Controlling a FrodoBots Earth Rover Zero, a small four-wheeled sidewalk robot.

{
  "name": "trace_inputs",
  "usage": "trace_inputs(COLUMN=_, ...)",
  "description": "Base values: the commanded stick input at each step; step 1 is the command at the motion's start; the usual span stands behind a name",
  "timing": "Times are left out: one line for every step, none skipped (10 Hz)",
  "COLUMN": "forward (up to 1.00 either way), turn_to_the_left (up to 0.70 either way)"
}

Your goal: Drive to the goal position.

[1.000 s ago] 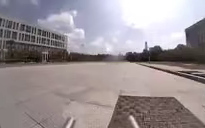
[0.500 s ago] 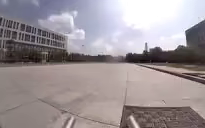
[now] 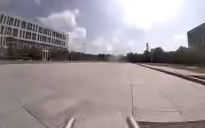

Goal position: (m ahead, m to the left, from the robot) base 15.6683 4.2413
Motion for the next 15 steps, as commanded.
trace_inputs(forward=0.7, turn_to_the_left=0.04)
trace_inputs(forward=0.7, turn_to_the_left=0.04)
trace_inputs(forward=0.7, turn_to_the_left=0.04)
trace_inputs(forward=0.7, turn_to_the_left=0.04)
trace_inputs(forward=0.7, turn_to_the_left=0.04)
trace_inputs(forward=0.7, turn_to_the_left=0.04)
trace_inputs(forward=0.7, turn_to_the_left=0.04)
trace_inputs(forward=0.7, turn_to_the_left=0.04)
trace_inputs(forward=0.7, turn_to_the_left=0.04)
trace_inputs(forward=0.7, turn_to_the_left=0.04)
trace_inputs(forward=0.7, turn_to_the_left=0.04)
trace_inputs(forward=0.7, turn_to_the_left=0.04)
trace_inputs(forward=0.7, turn_to_the_left=0.04)
trace_inputs(forward=0.7, turn_to_the_left=0.04)
trace_inputs(forward=0.7, turn_to_the_left=0.04)
